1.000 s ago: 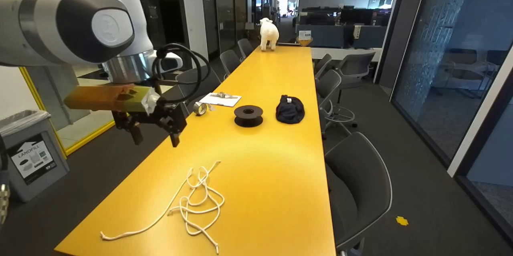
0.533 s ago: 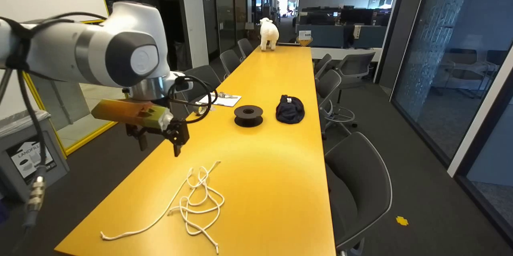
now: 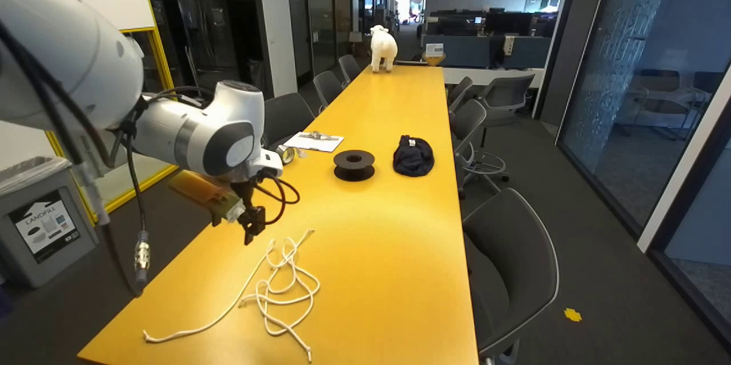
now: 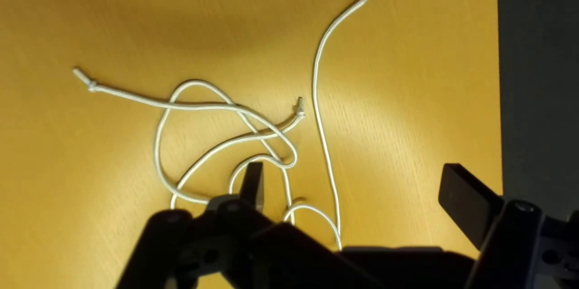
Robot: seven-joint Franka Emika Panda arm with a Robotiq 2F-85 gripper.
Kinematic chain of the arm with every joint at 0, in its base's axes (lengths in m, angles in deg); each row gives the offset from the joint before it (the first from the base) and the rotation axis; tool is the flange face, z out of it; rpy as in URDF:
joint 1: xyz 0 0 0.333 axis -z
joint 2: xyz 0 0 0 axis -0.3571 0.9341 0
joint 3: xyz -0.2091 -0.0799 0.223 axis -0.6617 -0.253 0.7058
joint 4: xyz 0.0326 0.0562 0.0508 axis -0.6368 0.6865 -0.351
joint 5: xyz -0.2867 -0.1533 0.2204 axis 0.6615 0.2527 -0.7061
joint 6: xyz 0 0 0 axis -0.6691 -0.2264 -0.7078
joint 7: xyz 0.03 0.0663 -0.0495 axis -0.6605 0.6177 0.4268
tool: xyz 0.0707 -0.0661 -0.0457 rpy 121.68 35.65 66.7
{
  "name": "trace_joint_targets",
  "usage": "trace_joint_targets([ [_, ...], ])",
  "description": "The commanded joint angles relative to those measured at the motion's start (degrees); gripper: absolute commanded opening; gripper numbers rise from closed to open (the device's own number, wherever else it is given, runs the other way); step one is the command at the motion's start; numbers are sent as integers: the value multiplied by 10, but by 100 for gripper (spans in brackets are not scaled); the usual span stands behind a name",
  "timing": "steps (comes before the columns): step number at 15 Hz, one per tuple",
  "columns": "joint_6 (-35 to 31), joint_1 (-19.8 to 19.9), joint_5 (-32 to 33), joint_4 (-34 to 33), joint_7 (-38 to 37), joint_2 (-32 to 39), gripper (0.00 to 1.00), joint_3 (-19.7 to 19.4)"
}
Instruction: Untangle the ropes on the table.
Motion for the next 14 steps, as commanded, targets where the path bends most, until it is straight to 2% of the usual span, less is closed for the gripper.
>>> trace_joint_targets([
  [1,-82,-12,-15,-45,-116,115,100,23],
  [4,-145,-31,6,-63,-229,189,100,28],
  [8,-208,-65,13,-89,-344,262,100,9],
  [12,-252,-97,50,-112,-454,309,100,-32],
  [14,-262,-118,89,-127,-518,331,100,-68],
])
